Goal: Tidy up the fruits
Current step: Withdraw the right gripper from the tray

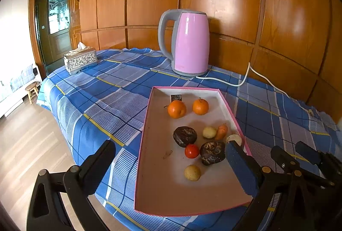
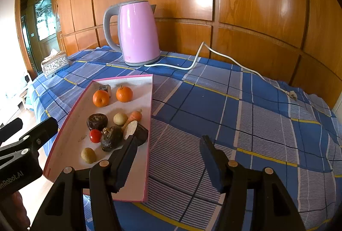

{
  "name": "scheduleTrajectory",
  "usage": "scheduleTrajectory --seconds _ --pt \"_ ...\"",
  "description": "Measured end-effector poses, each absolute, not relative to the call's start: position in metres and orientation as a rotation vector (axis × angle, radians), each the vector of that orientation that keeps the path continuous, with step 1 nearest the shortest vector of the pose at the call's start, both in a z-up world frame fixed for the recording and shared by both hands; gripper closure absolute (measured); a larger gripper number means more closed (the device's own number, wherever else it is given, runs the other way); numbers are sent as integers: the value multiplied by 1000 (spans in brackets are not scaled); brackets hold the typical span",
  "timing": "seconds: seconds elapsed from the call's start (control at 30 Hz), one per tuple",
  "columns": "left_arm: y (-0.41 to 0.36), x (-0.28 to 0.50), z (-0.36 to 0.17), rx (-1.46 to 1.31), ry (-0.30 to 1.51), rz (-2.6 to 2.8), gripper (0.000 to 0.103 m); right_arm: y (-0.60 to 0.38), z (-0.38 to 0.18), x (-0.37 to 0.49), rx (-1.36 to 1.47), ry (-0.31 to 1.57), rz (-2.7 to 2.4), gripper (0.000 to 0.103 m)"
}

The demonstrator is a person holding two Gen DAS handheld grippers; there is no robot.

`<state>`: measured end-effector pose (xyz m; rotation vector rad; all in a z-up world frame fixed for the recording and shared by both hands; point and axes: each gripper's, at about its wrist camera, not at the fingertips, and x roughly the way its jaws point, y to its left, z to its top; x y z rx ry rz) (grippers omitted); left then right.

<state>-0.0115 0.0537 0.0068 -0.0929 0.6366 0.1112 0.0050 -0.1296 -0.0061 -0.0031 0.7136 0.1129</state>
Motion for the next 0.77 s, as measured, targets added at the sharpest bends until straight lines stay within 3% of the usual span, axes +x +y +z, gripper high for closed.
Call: scheduleTrajectory --seconds 0.77 --pt "51 -8 1 -87 660 88 0 -130 -11 6 1 725 117 42"
